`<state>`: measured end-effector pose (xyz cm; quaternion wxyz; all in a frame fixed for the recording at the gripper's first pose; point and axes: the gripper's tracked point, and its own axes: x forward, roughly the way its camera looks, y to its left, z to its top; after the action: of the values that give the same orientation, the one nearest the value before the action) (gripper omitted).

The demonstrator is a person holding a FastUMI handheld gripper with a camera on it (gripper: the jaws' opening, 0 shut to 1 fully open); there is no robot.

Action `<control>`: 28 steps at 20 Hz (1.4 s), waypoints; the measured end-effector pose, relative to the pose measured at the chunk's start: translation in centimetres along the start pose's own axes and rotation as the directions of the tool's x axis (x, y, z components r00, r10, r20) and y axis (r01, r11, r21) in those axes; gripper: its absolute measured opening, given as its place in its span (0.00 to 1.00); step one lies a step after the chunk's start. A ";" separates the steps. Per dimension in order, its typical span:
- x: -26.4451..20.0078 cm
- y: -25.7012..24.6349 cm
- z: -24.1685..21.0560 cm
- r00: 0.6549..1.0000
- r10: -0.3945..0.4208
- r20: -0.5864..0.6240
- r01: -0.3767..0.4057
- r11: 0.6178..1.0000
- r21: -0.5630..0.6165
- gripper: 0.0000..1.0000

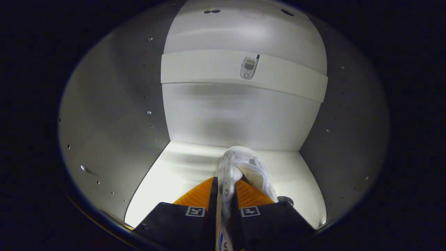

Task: Open the shoe cabinet door, grab the shoes and put them into the shoe cabinet, then close the shoe cabinet door.

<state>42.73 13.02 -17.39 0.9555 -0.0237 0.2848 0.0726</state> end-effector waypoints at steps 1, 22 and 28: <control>-0.5 0.3 -0.1 1.000 0.008 -0.013 -0.008 1.000 0.023 0.27; -34.7 3.6 -4.4 0.928 0.099 0.358 -0.137 0.987 0.082 0.99; -42.8 1.2 -12.9 0.938 0.124 0.322 -0.144 0.989 0.037 0.99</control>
<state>0.13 7.68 -4.76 0.9821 0.0364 0.1296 0.1319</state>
